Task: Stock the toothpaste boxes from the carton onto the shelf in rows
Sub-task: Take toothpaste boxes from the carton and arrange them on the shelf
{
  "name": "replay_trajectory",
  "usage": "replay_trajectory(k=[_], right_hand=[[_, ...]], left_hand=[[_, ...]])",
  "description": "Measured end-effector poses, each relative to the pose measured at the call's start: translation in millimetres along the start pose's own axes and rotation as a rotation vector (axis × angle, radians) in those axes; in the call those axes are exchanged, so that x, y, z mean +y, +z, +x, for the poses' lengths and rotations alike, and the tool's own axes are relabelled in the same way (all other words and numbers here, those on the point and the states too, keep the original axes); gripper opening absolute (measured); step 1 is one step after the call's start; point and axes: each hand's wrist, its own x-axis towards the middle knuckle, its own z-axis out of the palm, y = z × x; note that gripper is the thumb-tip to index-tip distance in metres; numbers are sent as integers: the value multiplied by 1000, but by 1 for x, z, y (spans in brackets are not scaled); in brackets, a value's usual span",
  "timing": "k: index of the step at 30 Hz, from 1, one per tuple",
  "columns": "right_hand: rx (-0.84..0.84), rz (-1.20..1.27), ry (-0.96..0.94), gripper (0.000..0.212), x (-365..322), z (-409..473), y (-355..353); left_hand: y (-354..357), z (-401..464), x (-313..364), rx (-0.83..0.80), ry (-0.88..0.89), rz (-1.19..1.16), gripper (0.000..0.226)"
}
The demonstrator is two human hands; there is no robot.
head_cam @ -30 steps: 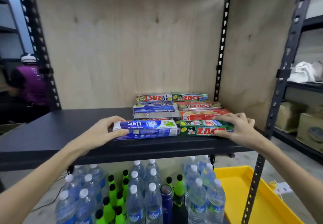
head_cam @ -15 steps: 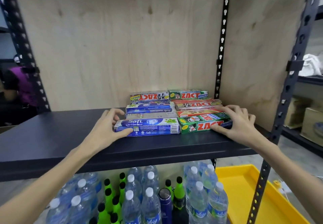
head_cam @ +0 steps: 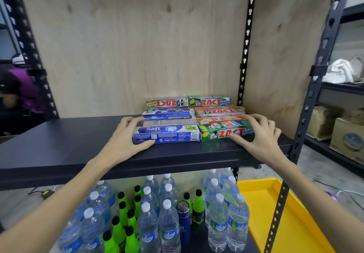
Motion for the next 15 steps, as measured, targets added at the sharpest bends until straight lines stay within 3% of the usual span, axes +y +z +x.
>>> replay_trajectory(k=[4, 10, 15], right_hand=[[44, 82, 13, 75, -21, -36, 1], [123, 264, 9, 64, -74, -104, 17], [88, 371, 19, 65, -108, -178, 49]], left_hand=[[4, -19, 14, 116, 1, 24, 79], [48, -93, 48, 439, -87, -51, 62], [95, -157, 59, 375, -14, -270, 61]])
